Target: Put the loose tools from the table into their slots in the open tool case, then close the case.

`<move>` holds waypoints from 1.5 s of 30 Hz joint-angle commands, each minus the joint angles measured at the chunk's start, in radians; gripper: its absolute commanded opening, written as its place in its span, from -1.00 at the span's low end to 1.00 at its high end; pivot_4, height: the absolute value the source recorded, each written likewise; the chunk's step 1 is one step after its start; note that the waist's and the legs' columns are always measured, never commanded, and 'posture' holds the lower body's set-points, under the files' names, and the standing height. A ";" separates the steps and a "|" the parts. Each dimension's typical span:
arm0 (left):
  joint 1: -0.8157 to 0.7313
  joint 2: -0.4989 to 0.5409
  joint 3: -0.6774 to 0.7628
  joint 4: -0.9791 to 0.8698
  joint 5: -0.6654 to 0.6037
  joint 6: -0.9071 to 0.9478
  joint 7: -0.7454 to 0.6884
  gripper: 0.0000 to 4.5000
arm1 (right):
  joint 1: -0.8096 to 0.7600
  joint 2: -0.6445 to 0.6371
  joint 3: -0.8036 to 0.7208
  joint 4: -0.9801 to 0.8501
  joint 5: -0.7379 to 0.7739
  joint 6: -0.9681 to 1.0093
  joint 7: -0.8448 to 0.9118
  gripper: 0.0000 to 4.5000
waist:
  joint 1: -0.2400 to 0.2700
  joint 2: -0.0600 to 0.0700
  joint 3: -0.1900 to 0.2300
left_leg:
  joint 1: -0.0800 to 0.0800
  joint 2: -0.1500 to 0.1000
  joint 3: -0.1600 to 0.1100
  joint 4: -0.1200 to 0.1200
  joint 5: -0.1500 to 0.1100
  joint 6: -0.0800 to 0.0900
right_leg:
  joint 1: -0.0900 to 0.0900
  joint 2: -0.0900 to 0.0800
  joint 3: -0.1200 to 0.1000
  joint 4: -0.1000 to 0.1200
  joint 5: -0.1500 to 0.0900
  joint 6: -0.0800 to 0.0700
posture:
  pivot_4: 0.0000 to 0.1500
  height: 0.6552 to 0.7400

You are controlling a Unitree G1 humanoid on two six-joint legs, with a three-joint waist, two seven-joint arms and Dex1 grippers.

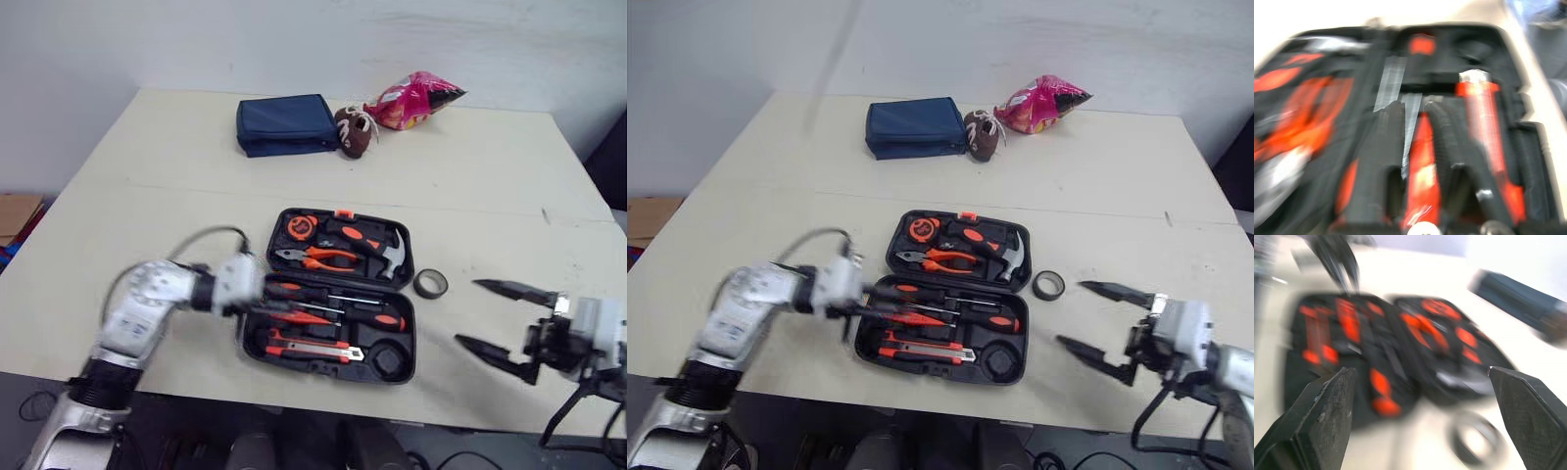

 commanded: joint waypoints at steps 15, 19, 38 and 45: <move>0.050 0.153 0.376 0.625 0.044 -0.270 0.136 0.99 | -0.017 -0.043 -0.270 0.620 -0.113 -0.348 -0.057 1.00 | -0.002 -0.003 0.004 | 0.000 -0.002 0.002 -0.003 -0.002 0.001 | -0.001 -0.005 -0.001 -0.003 0.000 -0.001 | 1.00 1.00; 0.058 0.125 0.337 0.429 -0.026 -0.136 0.101 0.99 | -0.085 -0.062 -0.153 0.439 -0.083 -0.189 -0.088 1.00 | -0.018 -0.002 0.005 | 0.000 -0.001 0.002 -0.003 -0.001 0.001 | -0.001 -0.004 -0.001 0.001 0.000 0.000 | 1.00 1.00; -0.040 0.036 0.099 -0.165 -0.261 0.293 0.058 0.99 | -0.494 -0.470 0.465 -0.093 -0.140 0.622 -0.024 1.00 | -0.020 -0.002 0.007 | -0.017 0.000 -0.001 0.003 0.002 -0.002 | -0.017 -0.001 -0.001 0.004 0.000 0.000 | 1.00 1.00; -0.035 -0.001 0.037 -0.212 -0.244 0.288 0.067 0.99 | -0.657 -0.399 0.690 -0.013 -0.308 0.622 0.011 1.00 | -0.023 -0.002 0.007 | -0.018 0.000 0.000 0.003 0.002 -0.002 | -0.018 -0.002 -0.001 0.002 0.000 0.000 | 1.00 1.00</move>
